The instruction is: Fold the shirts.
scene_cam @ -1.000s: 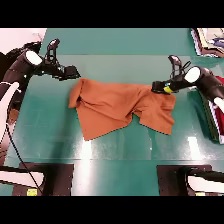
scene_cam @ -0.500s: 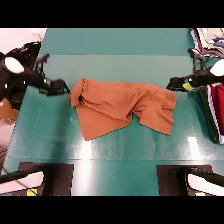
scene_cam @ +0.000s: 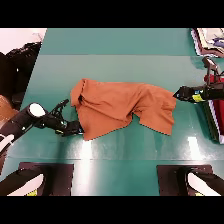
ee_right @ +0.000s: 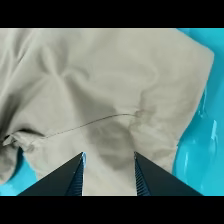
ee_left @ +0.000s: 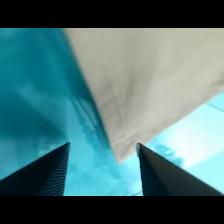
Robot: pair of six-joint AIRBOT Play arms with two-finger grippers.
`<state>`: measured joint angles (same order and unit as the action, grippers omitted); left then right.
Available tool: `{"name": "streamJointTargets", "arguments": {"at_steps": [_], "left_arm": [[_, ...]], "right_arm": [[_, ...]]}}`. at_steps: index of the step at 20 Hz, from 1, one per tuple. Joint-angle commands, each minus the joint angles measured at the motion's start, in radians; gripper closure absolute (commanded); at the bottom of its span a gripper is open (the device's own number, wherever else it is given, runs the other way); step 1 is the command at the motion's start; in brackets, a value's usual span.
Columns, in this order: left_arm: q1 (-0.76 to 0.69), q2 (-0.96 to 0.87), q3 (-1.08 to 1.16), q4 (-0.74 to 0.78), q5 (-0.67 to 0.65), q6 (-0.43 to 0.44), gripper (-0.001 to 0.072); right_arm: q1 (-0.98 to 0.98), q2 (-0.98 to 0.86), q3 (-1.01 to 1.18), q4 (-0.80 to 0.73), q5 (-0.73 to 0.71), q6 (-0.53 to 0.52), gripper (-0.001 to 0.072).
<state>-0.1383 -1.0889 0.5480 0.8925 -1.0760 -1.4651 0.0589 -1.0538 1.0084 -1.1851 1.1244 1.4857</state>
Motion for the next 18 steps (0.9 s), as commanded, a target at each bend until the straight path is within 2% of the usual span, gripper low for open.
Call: {"name": "streamJointTargets", "arguments": {"at_steps": [1, 4, 11, 12, 14, 15, 18], "left_arm": [[-0.023, 0.011, -0.075, -0.079, 0.056, 0.003, 0.0209], [-0.024, 0.011, -0.076, -0.179, 0.104, 0.078, 0.0209], [-0.024, 0.010, -0.076, -0.189, 0.088, 0.081, 0.0211], [-0.024, 0.010, -0.076, -0.190, 0.088, 0.085, 0.0229], [-0.024, 0.009, -0.076, -0.191, 0.100, 0.115, 0.0648], [-0.024, 0.009, -0.076, -0.193, 0.106, 0.120, 0.0681], [-0.024, 0.010, -0.057, -0.183, 0.095, 0.134, 0.0682]], "right_arm": [[-0.007, 0.040, -0.013, 0.016, 0.000, -0.003, 0.0347], [-0.007, 0.043, -0.013, 0.016, 0.003, -0.003, 0.0346], [-0.007, 0.043, -0.013, 0.015, 0.001, -0.002, 0.0347], [-0.007, 0.043, -0.013, 0.015, 0.001, -0.002, 0.0347], [-0.007, 0.043, -0.013, 0.015, 0.000, -0.002, 0.0347], [-0.007, 0.043, -0.013, 0.014, 0.001, -0.002, 0.0347], [-0.026, 0.043, -0.013, 0.011, 0.018, -0.002, 0.0346]]}}
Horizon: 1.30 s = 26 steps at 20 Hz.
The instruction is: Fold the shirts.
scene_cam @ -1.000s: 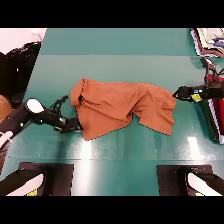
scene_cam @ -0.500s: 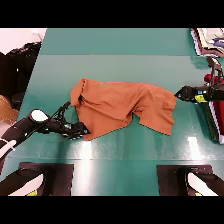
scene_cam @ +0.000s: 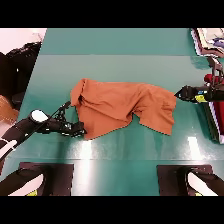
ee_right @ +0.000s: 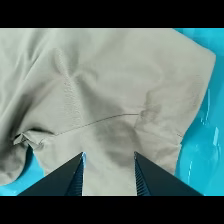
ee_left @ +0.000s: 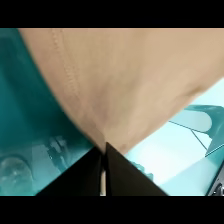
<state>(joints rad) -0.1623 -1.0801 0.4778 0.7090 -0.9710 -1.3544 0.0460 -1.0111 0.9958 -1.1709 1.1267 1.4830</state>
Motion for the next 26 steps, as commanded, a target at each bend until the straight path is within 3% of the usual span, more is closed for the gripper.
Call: {"name": "streamJointTargets", "arguments": {"at_steps": [1, 6, 8, 12, 17, 19, 21, 26], "left_arm": [[0.000, 0.001, 0.041, 0.024, -0.025, 0.027, 0.0682], [0.000, 0.001, 0.288, 0.255, -0.066, 0.010, 0.0682], [0.000, 0.001, 0.364, 0.329, -0.059, -0.039, 0.0682], [0.000, 0.001, 0.395, 0.328, -0.061, -0.045, 0.0682], [0.000, 0.001, 0.395, 0.328, -0.062, -0.045, 0.0682], [0.000, 0.001, 0.395, 0.328, -0.062, -0.045, 0.0682], [0.000, 0.002, 0.395, 0.329, -0.070, -0.073, 0.0682], [0.037, 0.071, 0.553, 0.332, -0.117, -0.090, 0.0682]], "right_arm": [[-0.037, 0.000, -0.001, -0.003, 0.034, 0.000, 0.0347], [-0.221, -0.111, -0.001, -0.007, 0.193, -0.048, 0.0347], [-0.267, -0.194, 0.000, 0.007, 0.187, -0.082, 0.0346], [-0.275, -0.349, 0.000, 0.167, 0.141, -0.183, 0.0347], [-0.189, -0.447, 0.000, 0.195, 0.058, -0.205, 0.0352], [-0.166, -0.444, 0.000, 0.193, 0.031, -0.219, 0.0482], [-0.160, -0.428, 0.000, 0.192, 0.024, -0.248, 0.0687], [-0.163, -0.249, 0.066, 0.196, 0.028, -0.254, 0.0692]]}}
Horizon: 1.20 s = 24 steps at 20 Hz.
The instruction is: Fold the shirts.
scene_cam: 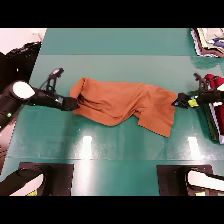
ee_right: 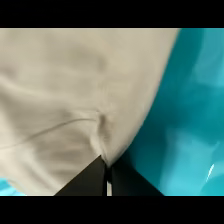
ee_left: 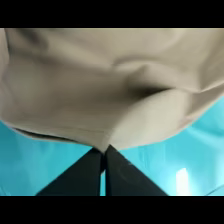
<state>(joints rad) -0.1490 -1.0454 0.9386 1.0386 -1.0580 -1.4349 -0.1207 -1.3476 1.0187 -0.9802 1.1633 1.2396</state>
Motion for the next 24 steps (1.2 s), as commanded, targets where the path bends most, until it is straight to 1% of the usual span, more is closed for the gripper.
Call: {"name": "streamJointTargets", "arguments": {"at_steps": [1, 4, 7, 10, 12, 14, 15, 18, 21, 24], "left_arm": [[0.046, 0.061, 0.167, 0.003, -0.040, -0.008, 0.0682], [0.127, 0.113, 0.469, 0.008, -0.056, -0.005, 0.0682], [0.179, 0.132, 0.795, 0.025, -0.050, -0.005, 0.0682], [0.183, 0.131, 1.076, 0.035, -0.050, -0.006, 0.0682], [0.183, 0.132, 1.209, 0.034, -0.042, -0.006, 0.0682], [0.183, 0.166, 1.257, 0.031, -0.008, -0.011, 0.0683], [0.183, 0.192, 1.256, 0.031, 0.011, -0.030, 0.0683], [0.183, 0.240, 1.267, 0.024, 0.039, -0.059, 0.0683], [0.183, 0.249, 1.244, 0.010, -0.006, -0.059, 0.0683], [0.183, 0.248, 1.063, 0.010, -0.080, -0.062, 0.0683]], "right_arm": [[0.003, 0.133, 0.093, 0.013, -0.011, -0.011, 0.0692], [0.003, 0.261, 0.318, 0.035, -0.045, -0.010, 0.0692], [0.003, 0.363, 0.537, 0.035, -0.122, -0.010, 0.0692], [0.003, 0.453, 0.675, 0.032, -0.174, -0.010, 0.0692], [0.003, 0.503, 0.756, -0.025, -0.159, -0.009, 0.0693], [-0.012, 0.547, 0.827, -0.098, -0.134, 0.030, 0.0693], [-0.035, 0.568, 0.859, -0.129, -0.116, 0.051, 0.0693], [-0.143, 0.607, 0.934, -0.176, -0.049, 0.066, 0.0693], [-0.291, 0.601, 0.989, -0.157, 0.014, 0.076, 0.0693], [-0.329, 0.510, 1.015, -0.013, 0.076, 0.080, 0.0693]]}}
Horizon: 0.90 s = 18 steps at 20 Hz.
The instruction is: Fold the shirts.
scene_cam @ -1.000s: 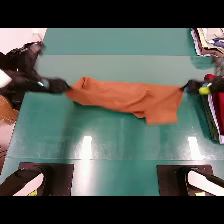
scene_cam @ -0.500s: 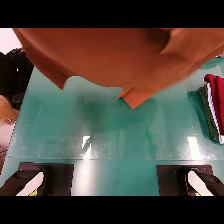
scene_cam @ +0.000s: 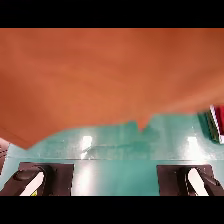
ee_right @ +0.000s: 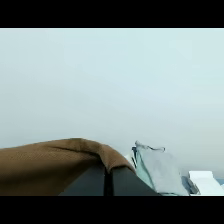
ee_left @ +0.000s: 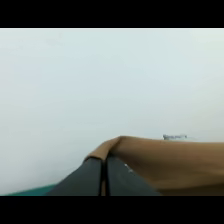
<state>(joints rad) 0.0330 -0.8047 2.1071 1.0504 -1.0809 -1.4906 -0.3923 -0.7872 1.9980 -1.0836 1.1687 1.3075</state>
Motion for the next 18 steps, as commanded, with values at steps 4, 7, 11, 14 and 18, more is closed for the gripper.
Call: {"name": "streamJointTargets", "arguments": {"at_steps": [4, 7, 11, 14, 18], "left_arm": [[0.001, -0.062, -0.416, -0.002, -0.168, -0.002, 0.0682], [0.001, -0.178, -0.608, 0.002, -0.183, 0.004, 0.0682], [0.001, -0.418, -0.725, 0.017, -0.117, 0.006, 0.0682], [0.001, -0.612, -0.725, 0.011, 0.062, 0.019, 0.0682], [0.001, -0.746, -0.725, -0.024, 0.365, 0.043, 0.0682]], "right_arm": [[0.053, -0.254, -0.039, 0.141, 0.257, 0.050, 0.0693], [0.194, -0.408, -0.190, 0.029, 0.343, 0.066, 0.0693], [0.315, -0.615, -0.361, -0.026, 0.309, 0.072, 0.0693], [0.334, -0.770, -0.401, -0.021, 0.148, 0.072, 0.0693], [0.334, -0.937, -0.292, 0.045, -0.031, 0.072, 0.0693]]}}
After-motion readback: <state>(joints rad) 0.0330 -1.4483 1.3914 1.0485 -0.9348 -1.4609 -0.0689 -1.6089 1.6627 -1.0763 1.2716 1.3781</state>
